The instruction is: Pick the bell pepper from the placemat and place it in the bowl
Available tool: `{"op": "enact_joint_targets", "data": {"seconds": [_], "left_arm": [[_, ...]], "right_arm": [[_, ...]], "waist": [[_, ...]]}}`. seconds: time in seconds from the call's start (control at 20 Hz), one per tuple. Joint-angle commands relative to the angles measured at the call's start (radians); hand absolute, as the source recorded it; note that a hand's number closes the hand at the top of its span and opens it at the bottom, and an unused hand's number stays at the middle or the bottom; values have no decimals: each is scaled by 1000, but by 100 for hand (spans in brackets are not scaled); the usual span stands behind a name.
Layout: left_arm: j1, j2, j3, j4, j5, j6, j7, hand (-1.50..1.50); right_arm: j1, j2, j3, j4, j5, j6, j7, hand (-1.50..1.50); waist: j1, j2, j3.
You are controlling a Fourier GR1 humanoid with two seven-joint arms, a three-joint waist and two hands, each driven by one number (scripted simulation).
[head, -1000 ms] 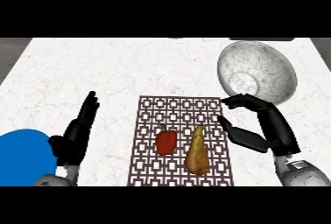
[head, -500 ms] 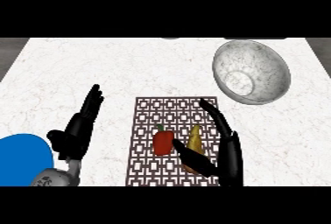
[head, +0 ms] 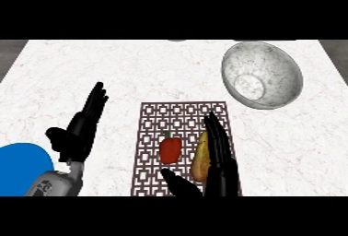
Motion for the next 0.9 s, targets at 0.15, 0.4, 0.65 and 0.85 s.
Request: {"op": "enact_joint_targets", "data": {"seconds": [0.15,0.4,0.65,0.85], "left_arm": [[-23,-11,-2,7,-6,-14,11,0],[-33,-50,-10,40,-17,-3,-4,0],[-8,0,16,-7,-1,-49,-4,0],[-54,-28,31,65,-20,-38,-5,0]], "right_arm": [[-141,8,76,-91,161,221,512,-150],[-241,8,80,-131,105,417,761,-150],[-319,8,87,-23,21,414,867,-150],[-330,7,98,3,-33,400,861,-150]], "waist": [[18,6,1],[21,9,2],[44,9,3],[26,12,4]]}}
